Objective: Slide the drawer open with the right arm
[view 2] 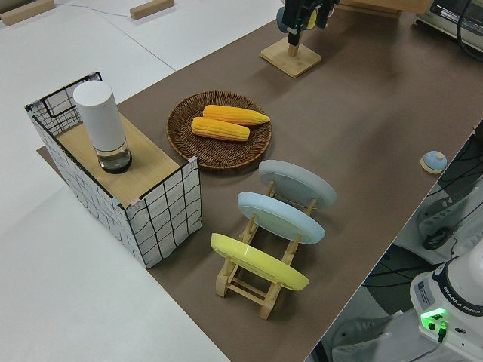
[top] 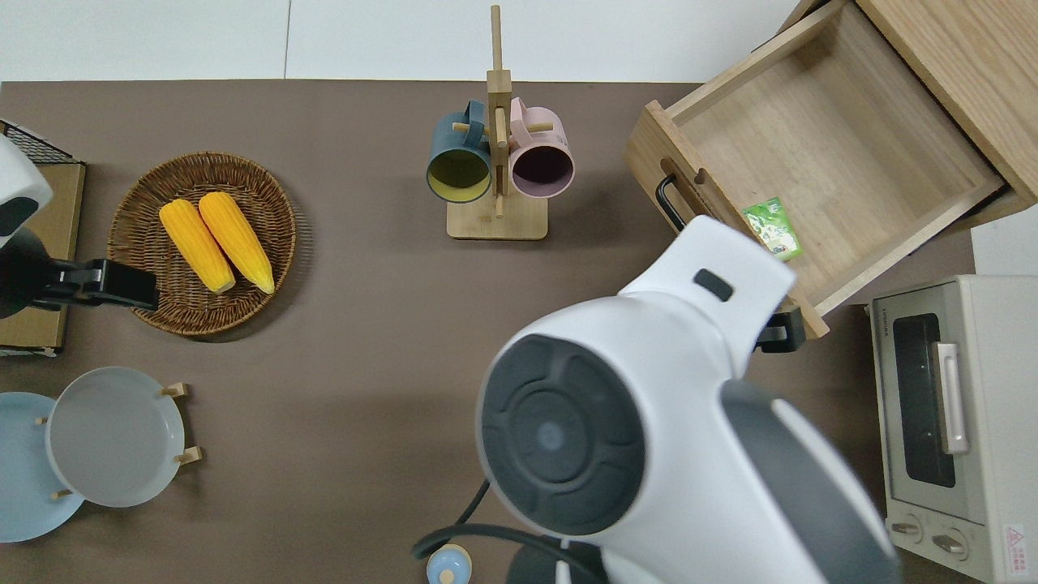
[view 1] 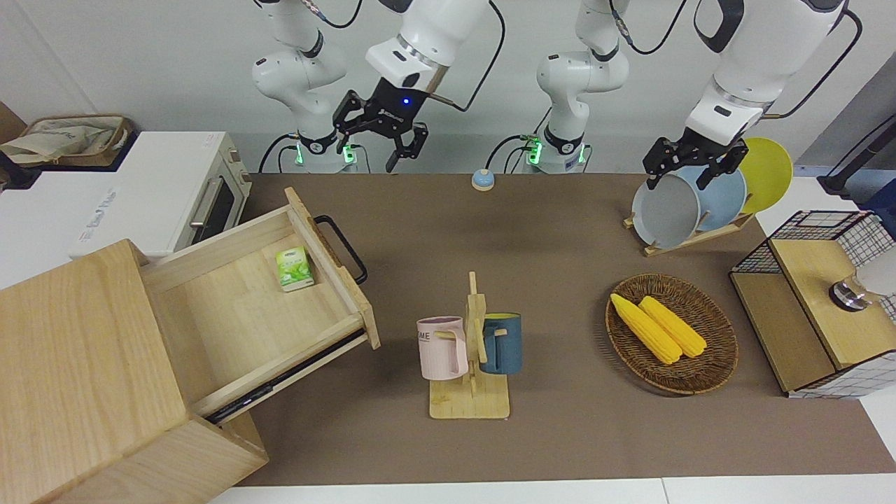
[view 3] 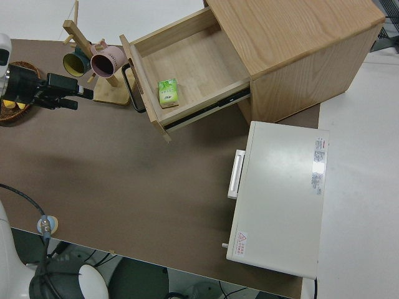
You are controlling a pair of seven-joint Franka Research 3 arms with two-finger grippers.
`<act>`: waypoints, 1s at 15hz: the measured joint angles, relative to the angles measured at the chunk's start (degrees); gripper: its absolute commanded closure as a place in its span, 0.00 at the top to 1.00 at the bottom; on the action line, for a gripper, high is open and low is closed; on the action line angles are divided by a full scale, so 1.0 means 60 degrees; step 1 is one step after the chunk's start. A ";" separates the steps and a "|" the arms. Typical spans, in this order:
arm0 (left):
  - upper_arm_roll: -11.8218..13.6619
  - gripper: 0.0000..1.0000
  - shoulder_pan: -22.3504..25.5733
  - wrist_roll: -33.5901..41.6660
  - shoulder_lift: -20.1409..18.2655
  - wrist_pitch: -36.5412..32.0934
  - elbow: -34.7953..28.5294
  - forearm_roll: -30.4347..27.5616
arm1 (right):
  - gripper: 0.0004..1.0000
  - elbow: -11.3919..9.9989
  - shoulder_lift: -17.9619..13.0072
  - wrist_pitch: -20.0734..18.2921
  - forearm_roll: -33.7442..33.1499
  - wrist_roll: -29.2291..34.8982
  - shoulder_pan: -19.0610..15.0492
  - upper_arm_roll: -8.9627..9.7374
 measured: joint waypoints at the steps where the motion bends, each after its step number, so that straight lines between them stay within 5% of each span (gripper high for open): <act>1: 0.0000 0.99 0.0000 0.0000 0.0000 0.0000 0.0000 0.0000 | 0.99 0.0004 -0.0182 0.0131 0.0510 -0.0132 -0.0371 -0.0008; 8: 0.0000 0.99 0.0000 0.0000 0.0000 0.0000 0.0000 0.0000 | 0.99 -0.0011 -0.1006 0.0369 0.3074 -0.2335 -0.2823 -0.0170; 11: 0.0000 0.99 0.0000 0.0000 0.0000 0.0000 0.0000 0.0000 | 0.99 -0.0052 -0.1025 0.0401 0.3343 -0.3255 -0.3442 -0.0264; 15: 0.0000 0.99 0.0000 0.0000 0.0000 0.0000 0.0000 0.0000 | 0.99 -0.0318 -0.1023 0.0676 0.4085 -0.4347 -0.3809 -0.0860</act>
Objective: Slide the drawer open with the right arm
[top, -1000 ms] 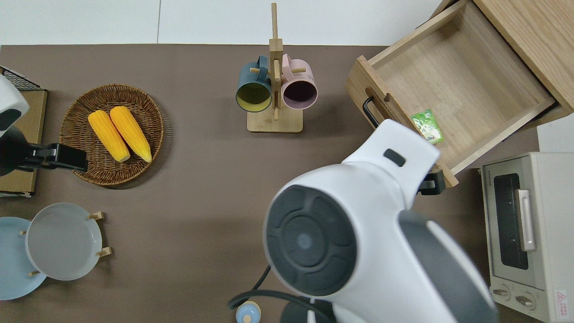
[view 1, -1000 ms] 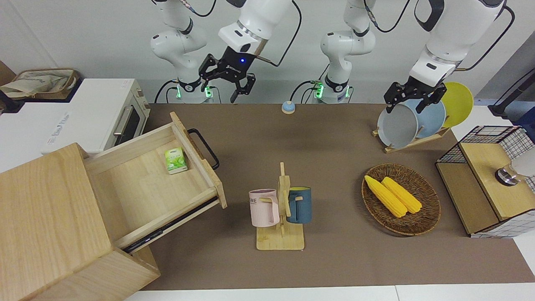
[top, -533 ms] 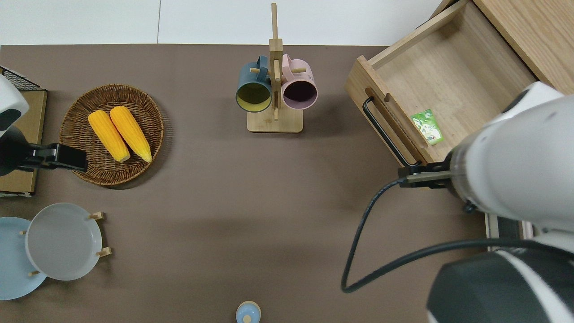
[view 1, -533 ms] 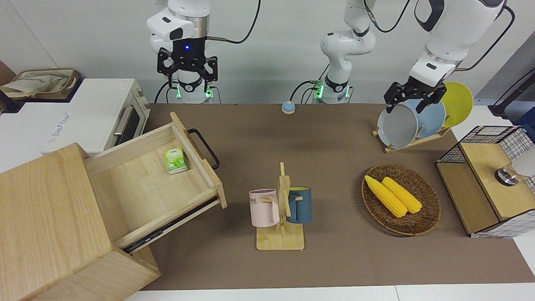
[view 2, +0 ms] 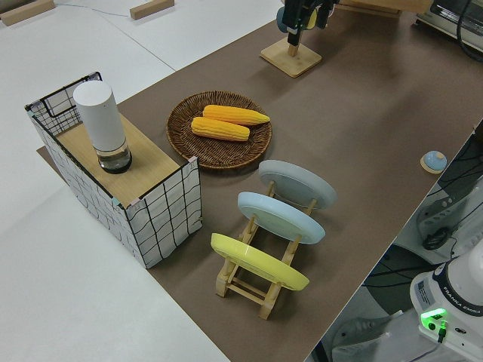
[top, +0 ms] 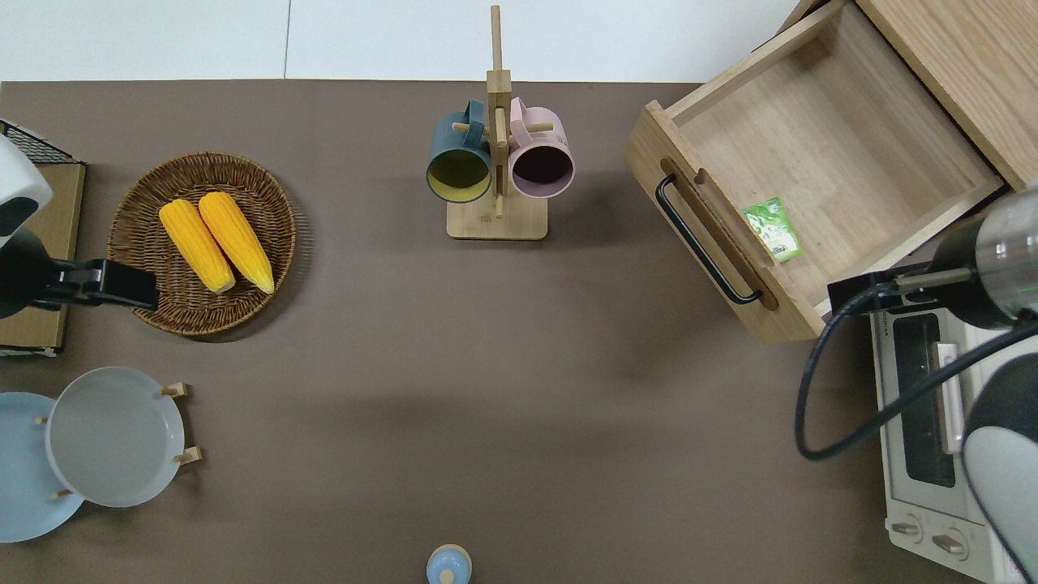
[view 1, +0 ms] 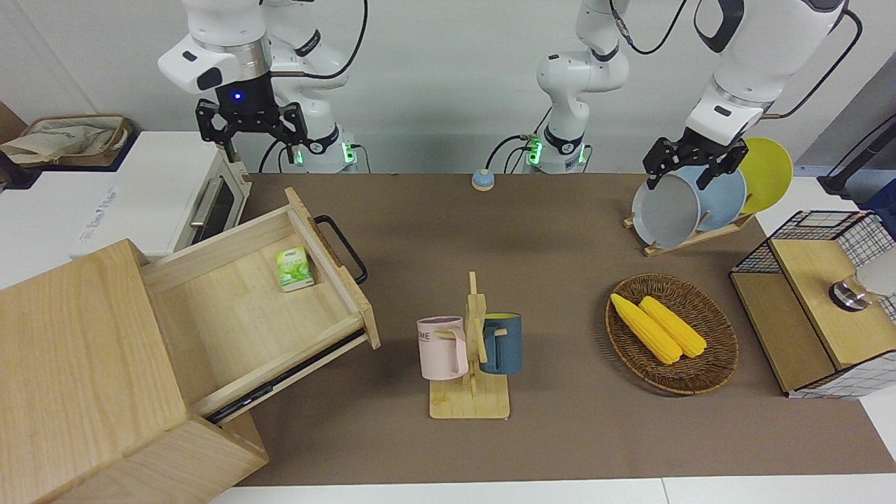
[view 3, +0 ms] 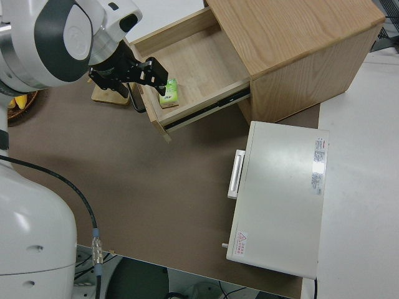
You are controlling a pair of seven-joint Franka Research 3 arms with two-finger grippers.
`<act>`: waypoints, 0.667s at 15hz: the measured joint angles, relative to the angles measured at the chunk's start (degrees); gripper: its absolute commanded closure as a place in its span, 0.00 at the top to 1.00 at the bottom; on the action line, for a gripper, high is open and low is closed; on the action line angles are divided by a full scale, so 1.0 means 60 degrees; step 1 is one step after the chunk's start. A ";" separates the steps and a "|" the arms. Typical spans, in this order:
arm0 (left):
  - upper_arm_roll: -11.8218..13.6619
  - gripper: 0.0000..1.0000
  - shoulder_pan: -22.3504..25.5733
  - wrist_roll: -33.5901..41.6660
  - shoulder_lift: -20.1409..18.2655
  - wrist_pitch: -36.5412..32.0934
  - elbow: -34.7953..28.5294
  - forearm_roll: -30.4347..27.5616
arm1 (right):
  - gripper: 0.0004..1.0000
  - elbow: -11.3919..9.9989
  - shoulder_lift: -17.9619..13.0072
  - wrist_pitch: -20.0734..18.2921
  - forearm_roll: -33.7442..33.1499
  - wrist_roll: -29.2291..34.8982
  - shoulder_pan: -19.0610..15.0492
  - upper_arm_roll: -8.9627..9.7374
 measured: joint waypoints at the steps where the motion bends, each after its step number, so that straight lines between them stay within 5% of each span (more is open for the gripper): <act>1: 0.0000 0.99 0.0000 0.0000 0.0000 0.0000 0.0000 0.0000 | 0.99 -0.0101 0.0003 0.0059 0.0247 -0.0302 -0.0073 -0.0218; 4: 0.0000 0.99 0.0000 0.0000 0.0000 0.0000 0.0000 0.0000 | 0.99 -0.0405 0.0004 0.0308 0.0701 -0.0819 -0.0347 -0.0672; 10: 0.0000 0.99 0.0000 0.0000 0.0000 0.0000 0.0000 0.0000 | 0.99 -0.0542 0.0013 0.0538 0.0817 -0.0881 -0.0469 -0.0725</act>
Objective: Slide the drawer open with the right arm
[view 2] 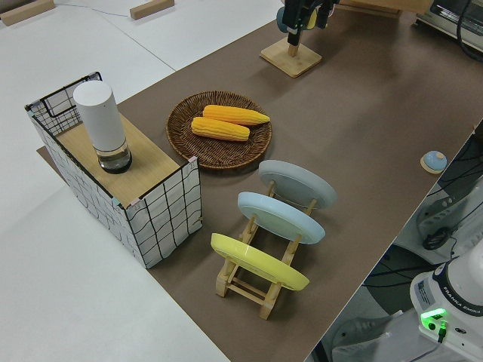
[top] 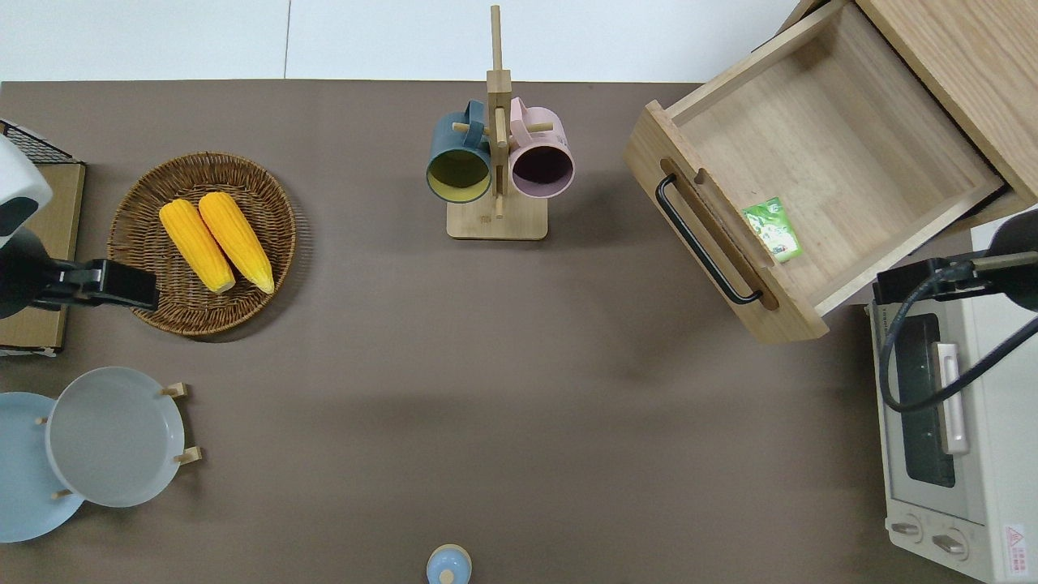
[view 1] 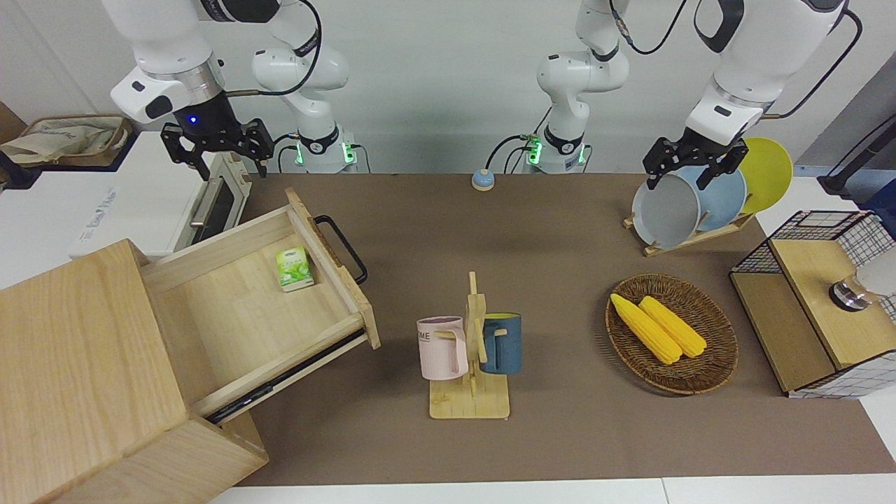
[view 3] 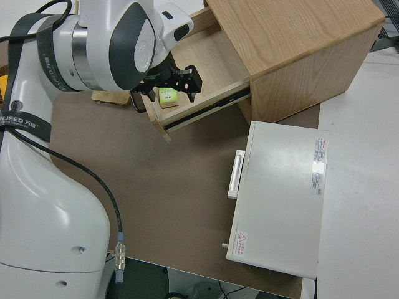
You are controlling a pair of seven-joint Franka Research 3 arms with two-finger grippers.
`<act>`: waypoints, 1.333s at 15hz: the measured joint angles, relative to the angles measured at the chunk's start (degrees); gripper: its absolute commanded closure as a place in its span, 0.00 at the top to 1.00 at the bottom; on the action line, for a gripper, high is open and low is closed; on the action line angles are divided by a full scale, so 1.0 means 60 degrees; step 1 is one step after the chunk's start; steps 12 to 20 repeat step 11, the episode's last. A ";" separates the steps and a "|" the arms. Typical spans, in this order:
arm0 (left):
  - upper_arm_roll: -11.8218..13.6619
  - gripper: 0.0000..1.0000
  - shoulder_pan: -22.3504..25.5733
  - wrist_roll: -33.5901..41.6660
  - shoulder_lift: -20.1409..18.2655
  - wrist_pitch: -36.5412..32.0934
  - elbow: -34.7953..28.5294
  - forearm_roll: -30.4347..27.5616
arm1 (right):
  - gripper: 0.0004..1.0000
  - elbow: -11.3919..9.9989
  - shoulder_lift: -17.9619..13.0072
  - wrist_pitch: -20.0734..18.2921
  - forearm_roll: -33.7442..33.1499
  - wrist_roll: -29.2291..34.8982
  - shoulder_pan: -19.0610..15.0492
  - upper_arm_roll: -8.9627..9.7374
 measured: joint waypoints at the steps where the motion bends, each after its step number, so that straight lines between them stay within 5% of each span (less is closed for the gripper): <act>1: 0.0000 0.99 0.0000 0.0000 0.0000 0.0000 0.0000 0.0000 | 0.99 0.0000 0.0001 0.0043 -0.0013 0.0041 0.0000 0.0000; 20: 0.0000 0.99 0.0000 0.0000 0.0000 0.0000 0.0000 0.0000 | 0.99 -0.0026 0.0065 0.0144 -0.0067 0.0110 -0.0046 -0.0037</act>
